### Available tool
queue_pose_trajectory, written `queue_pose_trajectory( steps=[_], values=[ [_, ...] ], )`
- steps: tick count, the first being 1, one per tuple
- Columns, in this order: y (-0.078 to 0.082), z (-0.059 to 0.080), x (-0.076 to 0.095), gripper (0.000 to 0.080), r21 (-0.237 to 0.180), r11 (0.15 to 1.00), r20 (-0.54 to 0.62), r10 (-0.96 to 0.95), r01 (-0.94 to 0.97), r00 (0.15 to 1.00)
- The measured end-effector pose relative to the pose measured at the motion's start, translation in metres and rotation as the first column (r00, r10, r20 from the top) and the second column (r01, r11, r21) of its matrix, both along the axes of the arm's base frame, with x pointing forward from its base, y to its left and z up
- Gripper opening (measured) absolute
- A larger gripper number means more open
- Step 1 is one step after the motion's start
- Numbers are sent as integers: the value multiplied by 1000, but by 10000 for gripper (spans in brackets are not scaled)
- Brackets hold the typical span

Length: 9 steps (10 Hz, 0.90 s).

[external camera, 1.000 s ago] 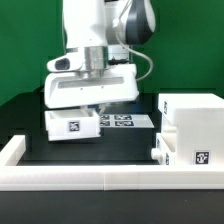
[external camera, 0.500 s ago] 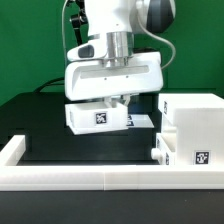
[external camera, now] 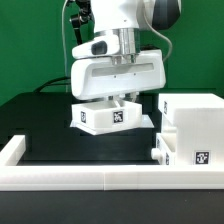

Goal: Assemble drawer

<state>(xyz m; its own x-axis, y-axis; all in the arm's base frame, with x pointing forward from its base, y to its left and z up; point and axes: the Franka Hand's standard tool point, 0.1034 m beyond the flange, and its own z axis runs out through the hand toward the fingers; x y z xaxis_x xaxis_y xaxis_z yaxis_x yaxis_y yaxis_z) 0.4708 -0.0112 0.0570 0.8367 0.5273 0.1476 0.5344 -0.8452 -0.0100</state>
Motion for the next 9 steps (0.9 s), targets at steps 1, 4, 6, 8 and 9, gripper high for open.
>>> queue_pose_trajectory(
  steps=[1, 4, 6, 8, 9],
  values=[
    [-7, -1, 2, 42, -24, 989, 5, 149, -149, 989],
    [-14, 3, 16, 42, -62, 908, -11, 415, -415, 910],
    [-15, 1, 15, 42, -71, 869, -14, 491, -490, 871],
    [-16, 0, 16, 42, -88, 790, -18, 608, -607, 794],
    [-15, 0, 22, 42, -96, 756, -21, 649, -648, 760]
  ],
)
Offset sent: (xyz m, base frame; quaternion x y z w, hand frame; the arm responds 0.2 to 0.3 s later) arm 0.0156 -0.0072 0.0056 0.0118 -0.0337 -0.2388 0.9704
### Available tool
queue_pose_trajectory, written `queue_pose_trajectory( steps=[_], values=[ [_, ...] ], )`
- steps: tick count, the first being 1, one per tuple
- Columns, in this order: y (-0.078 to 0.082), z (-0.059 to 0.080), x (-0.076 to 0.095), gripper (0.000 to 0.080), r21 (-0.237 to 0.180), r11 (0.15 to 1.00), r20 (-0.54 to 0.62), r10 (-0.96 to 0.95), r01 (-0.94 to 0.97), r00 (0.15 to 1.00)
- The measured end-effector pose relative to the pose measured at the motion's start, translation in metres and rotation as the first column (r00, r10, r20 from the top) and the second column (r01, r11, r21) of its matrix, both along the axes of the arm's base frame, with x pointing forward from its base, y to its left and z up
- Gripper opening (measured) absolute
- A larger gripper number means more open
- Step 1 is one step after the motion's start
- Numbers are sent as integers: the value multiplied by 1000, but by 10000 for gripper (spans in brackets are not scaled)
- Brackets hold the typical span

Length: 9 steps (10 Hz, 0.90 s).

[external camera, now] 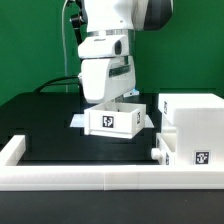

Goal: Assemble drawer

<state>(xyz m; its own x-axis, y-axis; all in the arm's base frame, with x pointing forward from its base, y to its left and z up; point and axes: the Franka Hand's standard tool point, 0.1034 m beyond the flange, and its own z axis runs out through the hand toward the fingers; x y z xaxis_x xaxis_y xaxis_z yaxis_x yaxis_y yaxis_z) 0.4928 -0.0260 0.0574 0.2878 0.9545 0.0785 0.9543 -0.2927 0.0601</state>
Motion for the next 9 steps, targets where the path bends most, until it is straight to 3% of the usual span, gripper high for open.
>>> queue_pose_trajectory(
  steps=[2, 6, 9],
  values=[
    [1, 0, 12, 42, -25, 985, 4, 169, -168, 986],
    [-2, -6, 11, 42, -21, 983, -15, 181, -181, 983],
    [0, -2, 34, 42, -1, 981, -95, 192, -193, 977]
  ],
)
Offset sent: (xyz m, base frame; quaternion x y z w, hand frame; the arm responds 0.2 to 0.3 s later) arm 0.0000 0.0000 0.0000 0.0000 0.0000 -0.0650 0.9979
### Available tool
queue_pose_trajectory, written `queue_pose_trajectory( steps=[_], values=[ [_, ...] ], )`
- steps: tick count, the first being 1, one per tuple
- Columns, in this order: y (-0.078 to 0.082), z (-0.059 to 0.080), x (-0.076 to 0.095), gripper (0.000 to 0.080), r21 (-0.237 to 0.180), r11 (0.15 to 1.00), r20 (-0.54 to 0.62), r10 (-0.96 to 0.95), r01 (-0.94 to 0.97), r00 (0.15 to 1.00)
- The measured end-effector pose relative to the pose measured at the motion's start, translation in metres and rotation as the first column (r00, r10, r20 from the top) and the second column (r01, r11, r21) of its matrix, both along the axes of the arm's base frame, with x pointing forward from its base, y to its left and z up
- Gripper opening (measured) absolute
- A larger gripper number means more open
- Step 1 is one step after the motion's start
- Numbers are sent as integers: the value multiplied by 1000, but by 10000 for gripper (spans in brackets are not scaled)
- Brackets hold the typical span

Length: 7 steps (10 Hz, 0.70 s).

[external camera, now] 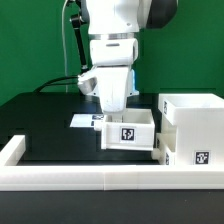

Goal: Assemble drawer

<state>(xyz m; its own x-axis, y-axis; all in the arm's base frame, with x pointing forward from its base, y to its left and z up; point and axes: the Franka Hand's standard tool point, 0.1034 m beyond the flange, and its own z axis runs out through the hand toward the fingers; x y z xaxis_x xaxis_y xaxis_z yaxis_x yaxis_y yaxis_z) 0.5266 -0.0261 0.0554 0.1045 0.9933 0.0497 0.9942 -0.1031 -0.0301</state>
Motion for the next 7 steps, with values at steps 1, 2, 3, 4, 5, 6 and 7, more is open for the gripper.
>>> queue_pose_trajectory(
  steps=[1, 2, 3, 4, 5, 6, 7],
  values=[
    [0, 1, 7, 42, 1, 1000, 8, 1, -1, 1000],
    [-1, 3, 9, 42, 1, 1000, 26, 9, -9, 1000],
    [-1, 2, 8, 42, 1, 1000, 22, 7, -7, 1000],
    [-2, 1, 8, 42, 1, 1000, 21, 7, -7, 1000],
    [-3, 2, 9, 42, 1, 1000, 25, 21, -21, 999],
    [-1, 6, 15, 42, 1, 1000, 30, 19, -19, 999],
    [4, 7, 18, 42, 0, 1000, 45, 17, -17, 999]
  ],
)
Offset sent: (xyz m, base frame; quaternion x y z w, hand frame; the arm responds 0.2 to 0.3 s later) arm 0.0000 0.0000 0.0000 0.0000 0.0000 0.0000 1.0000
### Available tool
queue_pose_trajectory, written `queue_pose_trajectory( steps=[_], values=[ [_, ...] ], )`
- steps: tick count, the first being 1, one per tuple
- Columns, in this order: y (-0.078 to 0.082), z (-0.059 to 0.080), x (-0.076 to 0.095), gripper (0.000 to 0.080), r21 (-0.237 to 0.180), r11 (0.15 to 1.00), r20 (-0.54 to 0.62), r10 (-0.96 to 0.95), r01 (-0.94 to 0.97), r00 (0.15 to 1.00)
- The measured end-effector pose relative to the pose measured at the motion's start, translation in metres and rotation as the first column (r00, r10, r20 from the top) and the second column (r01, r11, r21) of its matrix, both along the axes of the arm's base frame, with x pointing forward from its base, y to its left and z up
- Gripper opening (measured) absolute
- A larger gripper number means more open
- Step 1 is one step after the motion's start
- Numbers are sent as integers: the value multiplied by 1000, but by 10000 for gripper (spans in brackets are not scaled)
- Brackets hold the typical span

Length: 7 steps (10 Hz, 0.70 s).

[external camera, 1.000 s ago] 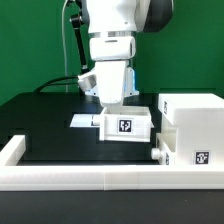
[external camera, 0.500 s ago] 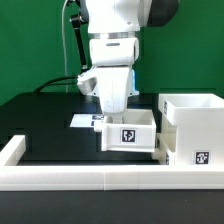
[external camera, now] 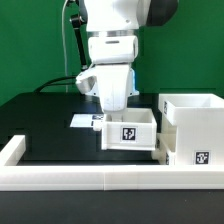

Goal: Assemble drawer

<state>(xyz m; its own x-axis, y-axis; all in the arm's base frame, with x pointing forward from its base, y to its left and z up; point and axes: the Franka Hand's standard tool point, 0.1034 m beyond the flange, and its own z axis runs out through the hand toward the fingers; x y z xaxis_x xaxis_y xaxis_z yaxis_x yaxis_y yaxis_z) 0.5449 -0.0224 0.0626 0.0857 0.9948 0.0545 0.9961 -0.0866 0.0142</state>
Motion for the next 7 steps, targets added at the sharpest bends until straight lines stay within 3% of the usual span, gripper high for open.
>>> queue_pose_trajectory(
  steps=[7],
  values=[
    [10, -4, -4, 42, 3, 1000, -15, 21, -21, 1000]
  ],
)
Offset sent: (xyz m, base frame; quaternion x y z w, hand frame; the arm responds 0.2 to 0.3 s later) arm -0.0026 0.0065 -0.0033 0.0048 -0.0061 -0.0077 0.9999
